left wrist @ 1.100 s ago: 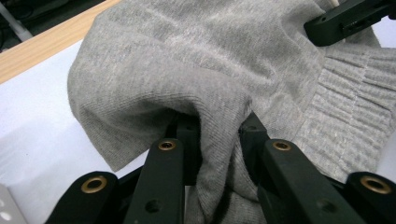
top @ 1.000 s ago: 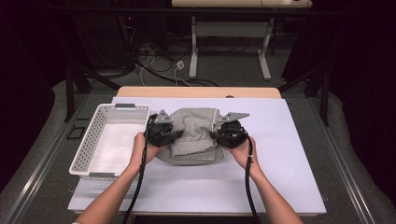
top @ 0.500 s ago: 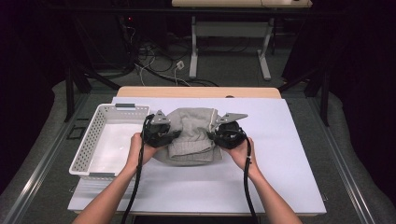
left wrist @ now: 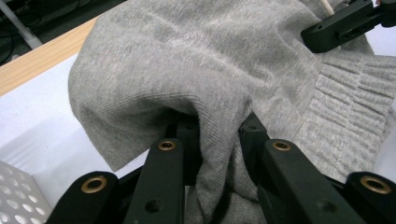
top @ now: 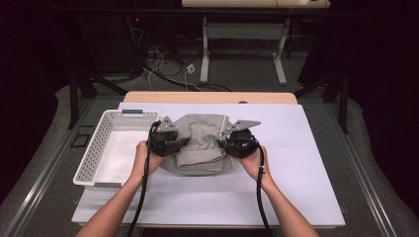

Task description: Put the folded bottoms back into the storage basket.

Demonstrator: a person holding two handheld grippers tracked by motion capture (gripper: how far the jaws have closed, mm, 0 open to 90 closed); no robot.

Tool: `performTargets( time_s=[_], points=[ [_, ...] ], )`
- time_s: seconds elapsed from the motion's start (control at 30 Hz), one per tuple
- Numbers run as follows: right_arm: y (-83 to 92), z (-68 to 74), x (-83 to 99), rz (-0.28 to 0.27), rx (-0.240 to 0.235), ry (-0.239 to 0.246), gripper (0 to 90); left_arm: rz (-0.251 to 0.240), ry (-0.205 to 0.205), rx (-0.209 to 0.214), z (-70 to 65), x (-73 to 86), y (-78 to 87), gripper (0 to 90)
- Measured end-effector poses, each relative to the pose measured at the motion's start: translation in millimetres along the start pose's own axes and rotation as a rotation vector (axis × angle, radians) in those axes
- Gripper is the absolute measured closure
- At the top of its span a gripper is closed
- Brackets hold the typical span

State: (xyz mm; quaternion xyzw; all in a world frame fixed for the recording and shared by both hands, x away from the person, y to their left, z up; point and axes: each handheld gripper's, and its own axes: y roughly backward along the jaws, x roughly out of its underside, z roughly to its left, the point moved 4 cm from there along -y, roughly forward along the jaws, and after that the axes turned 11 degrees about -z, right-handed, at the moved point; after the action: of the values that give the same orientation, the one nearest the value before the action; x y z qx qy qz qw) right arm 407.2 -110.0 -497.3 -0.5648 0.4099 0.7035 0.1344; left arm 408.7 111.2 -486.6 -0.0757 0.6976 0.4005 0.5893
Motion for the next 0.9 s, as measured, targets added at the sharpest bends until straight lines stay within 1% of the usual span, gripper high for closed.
performTargets(
  time_s=[0.2,0.3,0.47,0.6,0.73,0.9],
  points=[
    [0.4,1.4,-0.8,-0.004,-0.006,0.003,77.5,-0.001,-0.006,-0.003,-0.3,0.3,3.4,76.6],
    [-0.4,3.5,-1.1,-0.003,-0.01,0.0,77.5,-0.002,0.0,-0.004,0.2,1.0,5.2,76.6],
    [-2.2,7.0,-3.0,-0.003,-0.014,0.007,77.6,-0.006,0.005,-0.007,2.3,0.8,9.6,76.6],
    [-2.2,9.5,-7.1,-0.009,-0.015,0.015,77.7,-0.008,-0.005,-0.016,3.7,0.3,12.7,76.7],
    [-2.7,11.9,-9.3,-0.012,-0.019,0.024,77.7,-0.017,0.004,-0.018,4.5,0.5,15.8,76.7],
    [-5.3,13.2,-10.5,-0.012,-0.022,0.028,77.8,-0.009,0.002,-0.019,6.4,1.2,17.3,76.7]
  ],
)
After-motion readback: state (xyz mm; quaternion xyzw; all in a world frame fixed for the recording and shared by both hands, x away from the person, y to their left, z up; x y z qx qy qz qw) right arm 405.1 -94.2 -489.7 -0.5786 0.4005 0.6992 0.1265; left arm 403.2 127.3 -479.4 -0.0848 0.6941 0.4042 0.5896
